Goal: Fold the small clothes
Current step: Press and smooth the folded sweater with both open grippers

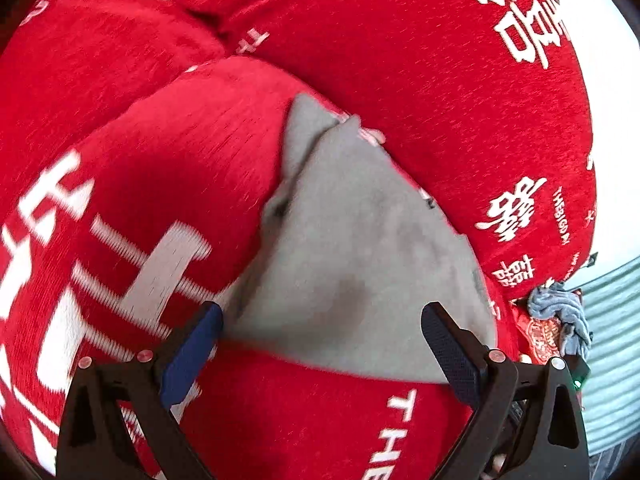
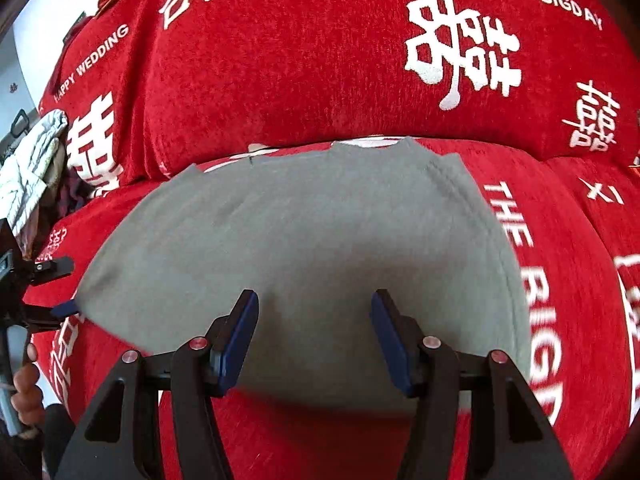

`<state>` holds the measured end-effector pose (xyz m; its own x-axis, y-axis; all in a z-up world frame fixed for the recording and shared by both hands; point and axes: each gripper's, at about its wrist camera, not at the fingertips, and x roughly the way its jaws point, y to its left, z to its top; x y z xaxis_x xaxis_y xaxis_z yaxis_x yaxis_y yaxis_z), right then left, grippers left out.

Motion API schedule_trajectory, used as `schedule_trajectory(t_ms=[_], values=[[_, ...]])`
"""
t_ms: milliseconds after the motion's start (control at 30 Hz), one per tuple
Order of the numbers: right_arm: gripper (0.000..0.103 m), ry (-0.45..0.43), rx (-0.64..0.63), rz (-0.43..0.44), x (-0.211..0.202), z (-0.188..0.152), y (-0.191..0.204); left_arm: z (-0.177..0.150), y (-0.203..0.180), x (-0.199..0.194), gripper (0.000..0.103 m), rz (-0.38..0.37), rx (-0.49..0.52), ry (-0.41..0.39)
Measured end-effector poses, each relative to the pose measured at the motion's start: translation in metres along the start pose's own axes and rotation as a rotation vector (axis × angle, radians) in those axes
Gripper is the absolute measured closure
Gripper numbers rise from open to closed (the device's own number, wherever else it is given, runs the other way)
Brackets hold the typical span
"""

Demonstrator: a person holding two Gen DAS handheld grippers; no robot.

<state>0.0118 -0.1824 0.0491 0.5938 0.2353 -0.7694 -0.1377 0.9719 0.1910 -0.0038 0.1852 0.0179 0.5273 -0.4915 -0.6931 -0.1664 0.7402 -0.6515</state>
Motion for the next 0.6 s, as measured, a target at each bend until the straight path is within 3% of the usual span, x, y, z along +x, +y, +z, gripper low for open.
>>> schedule_trajectory(t_ms=[100, 200, 467, 600], values=[[0.040, 0.021, -0.028, -0.010, 0.001, -0.016, 0.011, -0.008, -0.005, -0.001, 0.001, 0.005, 0.042, -0.035], [0.040, 0.000, -0.061, -0.052, 0.000, -0.026, 0.018, -0.010, -0.020, 0.008, 0.001, 0.096, 0.081, -0.034], [0.022, -0.061, -0.238, -0.158, 0.007, -0.048, 0.046, -0.025, -0.049, 0.028, 0.001, 0.333, 0.206, -0.089], [0.021, -0.059, -0.223, -0.142, 0.006, -0.047, 0.043, -0.029, -0.056, 0.037, 0.001, 0.413, 0.227, -0.128]])
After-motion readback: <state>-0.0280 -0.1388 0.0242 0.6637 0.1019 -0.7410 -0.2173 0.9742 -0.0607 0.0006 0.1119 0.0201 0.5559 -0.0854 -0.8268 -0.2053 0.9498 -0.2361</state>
